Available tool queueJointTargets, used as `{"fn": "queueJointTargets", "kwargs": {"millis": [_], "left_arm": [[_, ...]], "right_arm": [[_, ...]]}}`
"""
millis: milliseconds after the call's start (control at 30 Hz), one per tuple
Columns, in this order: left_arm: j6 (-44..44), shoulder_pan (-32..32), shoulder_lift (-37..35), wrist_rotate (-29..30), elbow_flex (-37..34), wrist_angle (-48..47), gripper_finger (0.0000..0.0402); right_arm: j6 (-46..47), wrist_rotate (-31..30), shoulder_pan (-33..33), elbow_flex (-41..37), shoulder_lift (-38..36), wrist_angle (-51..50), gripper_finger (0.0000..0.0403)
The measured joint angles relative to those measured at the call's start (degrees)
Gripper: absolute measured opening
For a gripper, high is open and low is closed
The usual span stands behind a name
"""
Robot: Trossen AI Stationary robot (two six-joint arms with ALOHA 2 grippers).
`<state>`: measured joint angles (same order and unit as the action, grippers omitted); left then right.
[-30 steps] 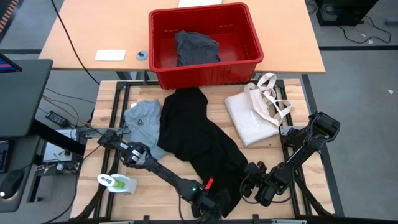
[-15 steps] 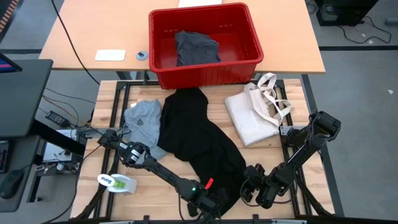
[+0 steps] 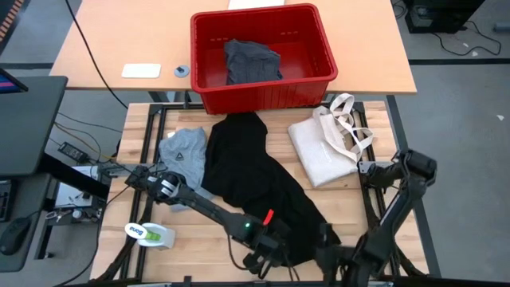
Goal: Fold Laundry from Bin
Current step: Fold the black shirt
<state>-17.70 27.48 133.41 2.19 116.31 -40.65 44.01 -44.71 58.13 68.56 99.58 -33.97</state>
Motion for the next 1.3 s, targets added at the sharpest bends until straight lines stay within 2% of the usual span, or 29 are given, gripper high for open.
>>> {"fn": "queueJointTargets", "kwargs": {"millis": [100, 267, 367, 533, 667, 800, 900, 1000, 1133, 1300], "left_arm": [[2.84, 0.27, -0.31, -0.44, 0.16, 0.47, 0.0001], [4.47, 0.86, -1.32, -0.34, 0.07, -0.98, 0.0001], [5.92, 0.56, -3.67, 1.97, 0.12, -2.77, 0.0001], [8.93, -0.49, -6.79, 12.21, 0.25, -7.41, 0.0], [11.52, -2.15, -7.96, 13.12, 0.25, -11.6, 0.0], [12.4, -3.85, -7.94, 12.95, -1.67, -14.81, 0.0], [12.4, -4.83, -8.38, 12.99, -3.37, -15.48, 0.0], [12.53, -5.72, -8.49, 12.97, -4.26, -15.93, 0.0], [12.58, -6.09, -8.48, 12.99, -4.31, -15.86, 0.0], [12.61, -6.04, -9.17, 13.15, -4.23, -15.74, 0.0]], "right_arm": [[-2.06, -2.3, -0.02, 2.84, 4.68, 0.63, 0.0051], [5.92, -1.25, 1.63, 5.46, 10.46, -5.12, 0.0044], [9.66, -1.36, 2.84, 6.78, 12.75, -8.11, 0.0044], [14.26, -7.91, 3.33, 11.99, 17.25, -18.44, 0.0036], [18.35, -7.2, 2.5, 12.37, 21.93, -23.19, 0.0024], [23.13, -6.61, 1.5, 12.27, 24.62, -26.45, 0.0031], [24.51, -7.55, 1.67, 12.41, 23.94, -26.65, 0.0056], [25.55, -7.46, 1.86, 12.41, 22.48, -26.45, 0.0102], [25.47, -6.37, 1.86, 12.41, 21.22, -24.17, 0.0188], [19.5, -1.86, -0.63, 12.39, 22.17, -16.29, 0.0294]]}}
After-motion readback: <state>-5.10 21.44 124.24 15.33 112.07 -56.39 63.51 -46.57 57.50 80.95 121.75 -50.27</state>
